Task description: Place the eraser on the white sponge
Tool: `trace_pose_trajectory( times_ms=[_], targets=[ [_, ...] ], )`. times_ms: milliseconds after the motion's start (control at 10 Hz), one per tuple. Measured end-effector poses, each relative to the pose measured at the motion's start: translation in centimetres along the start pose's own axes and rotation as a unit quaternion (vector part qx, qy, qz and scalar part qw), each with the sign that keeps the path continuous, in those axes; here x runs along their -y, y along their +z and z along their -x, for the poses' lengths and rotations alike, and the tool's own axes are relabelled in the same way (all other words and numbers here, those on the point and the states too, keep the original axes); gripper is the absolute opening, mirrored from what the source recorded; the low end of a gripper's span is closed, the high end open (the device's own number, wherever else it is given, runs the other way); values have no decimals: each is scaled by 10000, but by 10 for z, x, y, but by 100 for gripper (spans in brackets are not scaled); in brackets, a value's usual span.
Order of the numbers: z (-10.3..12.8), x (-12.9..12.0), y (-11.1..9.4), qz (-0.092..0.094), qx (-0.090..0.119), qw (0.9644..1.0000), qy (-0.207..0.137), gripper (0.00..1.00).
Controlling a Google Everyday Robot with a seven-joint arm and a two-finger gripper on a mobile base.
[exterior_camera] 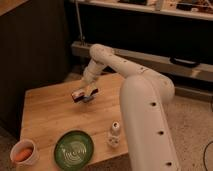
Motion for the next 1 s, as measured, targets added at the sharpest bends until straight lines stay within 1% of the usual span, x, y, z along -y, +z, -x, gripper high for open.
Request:
trace_pose_trajectory(
  times_ms=[100,200,300,400,500,700,900,1000],
  targets=[
    [-4,5,3,-20,-34,9999,118,0],
    [-12,10,1,-185,-48,9992,345,0],
    [-23,7,0,-321,11,9979,556,0],
    [-35,6,2,-480,145,9959,758,0],
    [-42,5,4,-588,228,9943,864,0],
    [-44,8,9,-712,354,9920,982,0],
    [-44,15,15,-756,412,9910,1029,0],
    [-42,19,19,-754,419,9910,1024,0]
  ],
)
